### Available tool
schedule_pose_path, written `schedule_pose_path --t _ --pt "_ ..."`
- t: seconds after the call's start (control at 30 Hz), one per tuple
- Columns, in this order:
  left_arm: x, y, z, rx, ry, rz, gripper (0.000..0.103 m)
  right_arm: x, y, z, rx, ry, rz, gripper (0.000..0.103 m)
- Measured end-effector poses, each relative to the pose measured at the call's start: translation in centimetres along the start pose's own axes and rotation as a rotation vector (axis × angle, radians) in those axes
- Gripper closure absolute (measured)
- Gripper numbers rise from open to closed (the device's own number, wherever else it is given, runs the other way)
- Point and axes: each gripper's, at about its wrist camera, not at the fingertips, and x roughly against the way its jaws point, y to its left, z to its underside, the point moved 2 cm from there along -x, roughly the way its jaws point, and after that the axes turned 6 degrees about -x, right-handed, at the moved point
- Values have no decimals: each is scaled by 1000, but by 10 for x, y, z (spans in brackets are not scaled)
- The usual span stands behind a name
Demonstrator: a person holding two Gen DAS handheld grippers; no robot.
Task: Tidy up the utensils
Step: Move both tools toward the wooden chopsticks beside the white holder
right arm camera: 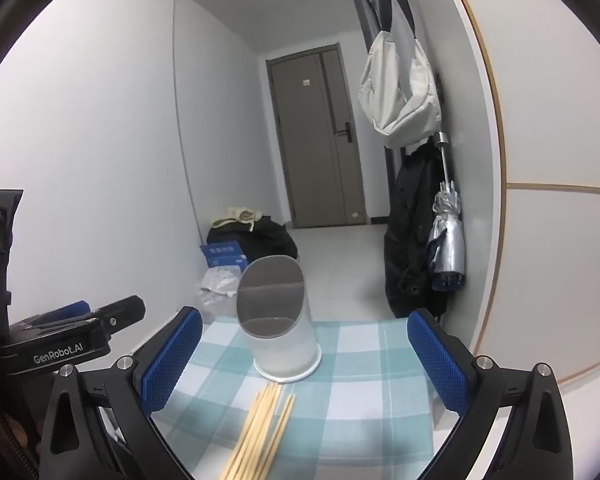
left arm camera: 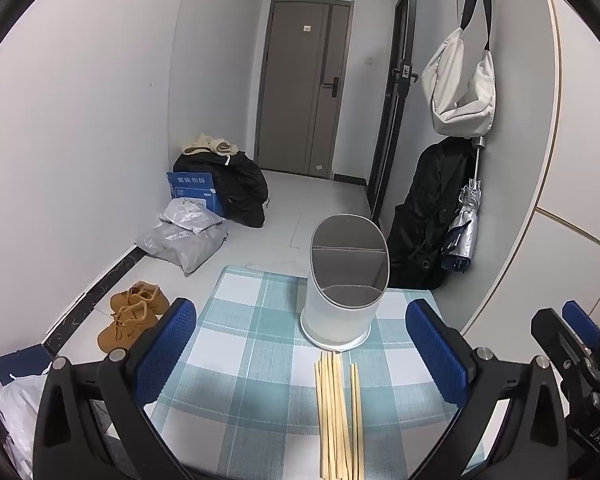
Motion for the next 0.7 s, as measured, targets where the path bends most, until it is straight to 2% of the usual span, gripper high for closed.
schedule_pose_path --t 0.47,0.7 --pt "-4 -9 2 1 11 -1 1 0 0 0 -2 -2 14 0" --pt "-3 -2 2 11 -17 12 1 0 1 -1 3 15 37 0"
